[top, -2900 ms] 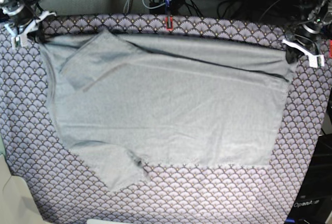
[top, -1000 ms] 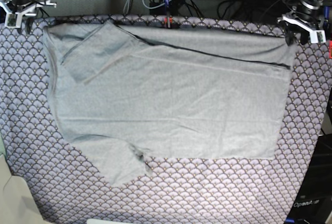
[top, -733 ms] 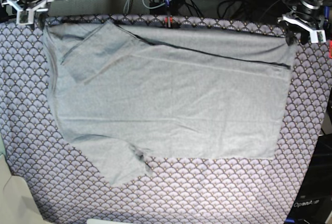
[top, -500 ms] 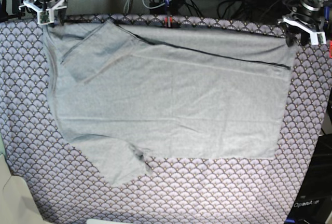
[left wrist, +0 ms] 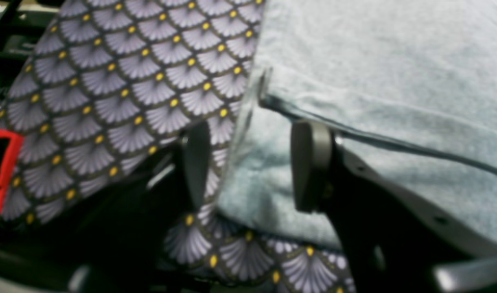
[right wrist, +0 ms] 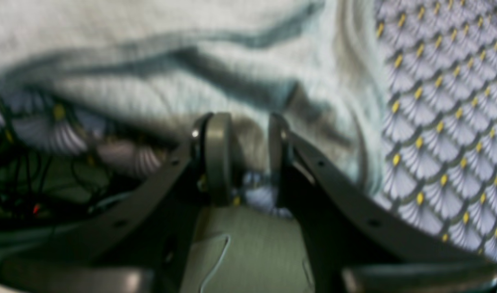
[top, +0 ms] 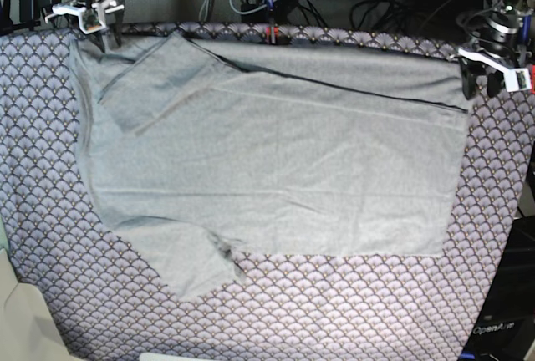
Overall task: Fold the T-shirt properly
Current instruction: 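Open both grippers and raise them off the shirt edge, then move the right gripper along the folded edge toward the shirt's middle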
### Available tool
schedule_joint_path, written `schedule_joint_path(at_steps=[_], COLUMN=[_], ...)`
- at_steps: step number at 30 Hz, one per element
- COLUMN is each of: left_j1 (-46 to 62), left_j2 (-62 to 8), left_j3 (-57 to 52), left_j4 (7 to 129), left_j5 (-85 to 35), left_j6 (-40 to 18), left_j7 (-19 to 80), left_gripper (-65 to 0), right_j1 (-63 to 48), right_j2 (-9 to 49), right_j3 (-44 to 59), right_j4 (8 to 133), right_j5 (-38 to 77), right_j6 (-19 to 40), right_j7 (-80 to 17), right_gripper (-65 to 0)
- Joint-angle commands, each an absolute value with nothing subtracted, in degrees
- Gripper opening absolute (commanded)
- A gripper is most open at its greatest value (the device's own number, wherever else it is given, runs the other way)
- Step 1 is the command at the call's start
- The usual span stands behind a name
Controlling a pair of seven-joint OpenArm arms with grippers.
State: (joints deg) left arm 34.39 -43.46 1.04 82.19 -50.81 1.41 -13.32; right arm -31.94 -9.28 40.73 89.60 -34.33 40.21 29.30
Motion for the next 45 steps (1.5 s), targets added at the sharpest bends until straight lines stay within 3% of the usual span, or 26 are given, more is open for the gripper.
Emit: schedule_joint_path(at_steps=[1,16,24,36,45], left_j1=[34.68,34.86,34.95,35.03,35.03], left_j2=[-44.44,-44.44,-44.35,-44.35,-44.35], left_j3=[0.31,0.4,0.66,0.75,0.75], left_j4=[82.86,82.86,82.86,82.95,82.95], left_j5=[-50.86,-50.86,-51.03,-51.12,-51.3], left_j6=[1.27,1.63,1.71,1.71,1.71], left_j7=[-14.55,-14.55,-14.55,-14.55,-14.55], left_gripper=[-33.3,-33.3,-33.3,-33.3,-33.3], right_j1=[-32.31,-32.57,-29.14,-23.34,-22.46], right_j2=[-9.0,-9.0,-9.0,-9.0,-9.0], right_j3=[42.07,46.55,47.08,48.48,43.38], right_j4=[90.68,89.45,84.62,84.53,85.93], right_j5=[-33.63,-33.71,-33.45,-21.23,-11.65], right_j6=[40.0,40.0,40.0,40.0,40.0], right_j7=[31.78,50.86,51.56,37.32,16.13], right_gripper=[-47.5,-47.5,-47.5,-47.5,-47.6])
